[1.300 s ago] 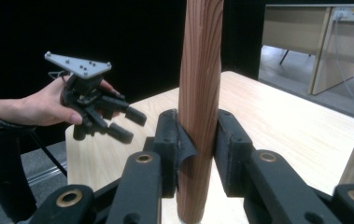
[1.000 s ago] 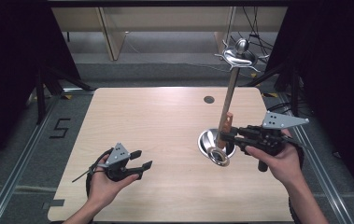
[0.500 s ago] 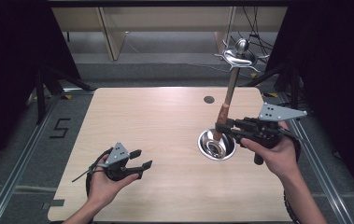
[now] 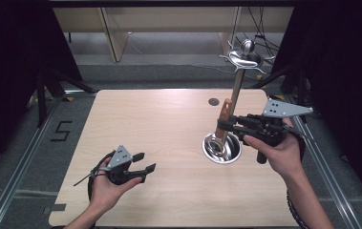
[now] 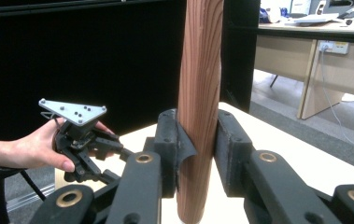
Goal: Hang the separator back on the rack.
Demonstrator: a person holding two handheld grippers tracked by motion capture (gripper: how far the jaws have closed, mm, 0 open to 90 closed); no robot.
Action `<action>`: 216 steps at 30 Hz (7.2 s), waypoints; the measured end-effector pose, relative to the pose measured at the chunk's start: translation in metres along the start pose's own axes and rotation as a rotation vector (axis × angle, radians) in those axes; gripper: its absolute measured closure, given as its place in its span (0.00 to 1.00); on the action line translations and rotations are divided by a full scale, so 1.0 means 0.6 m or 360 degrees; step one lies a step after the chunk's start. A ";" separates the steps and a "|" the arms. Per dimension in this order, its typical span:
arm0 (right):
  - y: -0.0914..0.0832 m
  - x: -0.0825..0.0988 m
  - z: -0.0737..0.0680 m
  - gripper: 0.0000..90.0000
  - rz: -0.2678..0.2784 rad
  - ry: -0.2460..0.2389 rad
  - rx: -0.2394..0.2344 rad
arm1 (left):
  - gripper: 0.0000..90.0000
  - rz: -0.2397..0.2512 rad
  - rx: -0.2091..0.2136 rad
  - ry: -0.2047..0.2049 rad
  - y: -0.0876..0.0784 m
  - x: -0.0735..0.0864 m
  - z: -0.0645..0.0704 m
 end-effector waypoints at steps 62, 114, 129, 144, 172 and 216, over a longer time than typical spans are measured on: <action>0.001 -0.074 0.026 0.82 0.0149 0.0058 0.0053 | 0.43 0.0005 0.0009 -0.0002 0.001 -0.001 -0.001; 0.009 -0.082 0.053 0.82 0.0119 0.0151 0.0073 | 0.43 0.0009 0.0028 -0.0027 0.003 -0.001 0.001; 0.010 -0.081 0.064 0.82 0.0118 0.0163 0.0080 | 0.43 0.0005 0.0030 0.0004 0.003 -0.001 0.000; 0.007 -0.080 0.075 0.82 0.0104 0.0204 0.0101 | 0.43 0.0005 0.0027 -0.0028 0.003 0.000 0.001; -0.012 -0.058 0.077 0.70 0.0150 0.0154 0.0251 | 0.43 0.0005 0.0033 -0.0007 0.004 0.000 -0.001; -0.111 0.256 0.117 0.53 -0.0244 0.0458 0.0820 | 0.41 -0.0057 0.0058 -0.0062 0.009 0.009 -0.006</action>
Point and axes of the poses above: each handheld gripper's, and its own axes: y roughly forward along the jaws, x roughly out of its underside, z roughly to its right, the point moved 4 cm from there along y, roughly forward along the jaws, and after that the axes turned 2 degrees about x, right-handed, at the moved point
